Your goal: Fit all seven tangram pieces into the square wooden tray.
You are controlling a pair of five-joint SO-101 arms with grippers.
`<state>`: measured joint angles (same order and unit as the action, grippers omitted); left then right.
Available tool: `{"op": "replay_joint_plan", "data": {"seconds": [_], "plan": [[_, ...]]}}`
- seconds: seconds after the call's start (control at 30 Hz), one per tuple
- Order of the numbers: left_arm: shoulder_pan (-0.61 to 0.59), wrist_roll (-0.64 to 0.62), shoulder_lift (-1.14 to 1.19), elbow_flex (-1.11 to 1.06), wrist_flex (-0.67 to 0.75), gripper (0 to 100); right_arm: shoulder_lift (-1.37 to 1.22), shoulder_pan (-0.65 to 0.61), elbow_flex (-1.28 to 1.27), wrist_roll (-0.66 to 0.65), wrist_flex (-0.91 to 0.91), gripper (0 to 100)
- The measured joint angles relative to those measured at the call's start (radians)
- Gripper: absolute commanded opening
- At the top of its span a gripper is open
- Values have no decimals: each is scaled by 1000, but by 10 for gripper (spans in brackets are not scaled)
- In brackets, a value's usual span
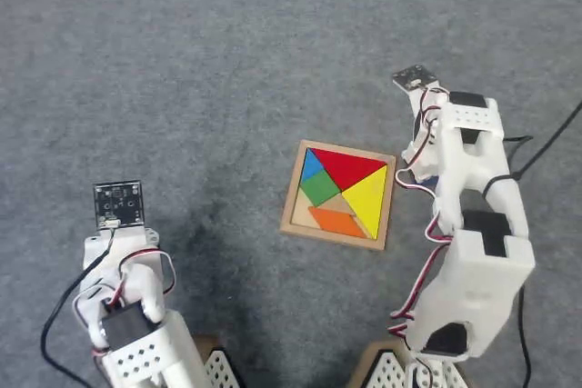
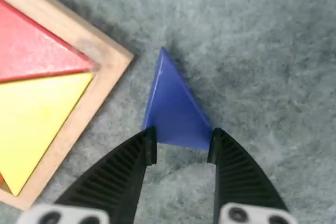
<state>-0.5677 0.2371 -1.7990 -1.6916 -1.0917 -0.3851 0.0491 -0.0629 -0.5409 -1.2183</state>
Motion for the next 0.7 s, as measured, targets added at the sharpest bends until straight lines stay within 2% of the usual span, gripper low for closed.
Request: {"op": "replay_joint_plan", "data": {"seconds": [0.2, 0.43, 0.57, 0.7], "plan": [[0, 0, 0, 0, 0, 15, -2, -8, 2, -15, -6, 189], [0, 0, 0, 0, 0, 15, -2, -74, 2, -48, -20, 320], [0, 0, 0, 0, 0, 15, -25, -78, 3, -110, -20, 301], [0, 0, 0, 0, 0, 15, -91, -74, 15, -160, -20, 241]]}}
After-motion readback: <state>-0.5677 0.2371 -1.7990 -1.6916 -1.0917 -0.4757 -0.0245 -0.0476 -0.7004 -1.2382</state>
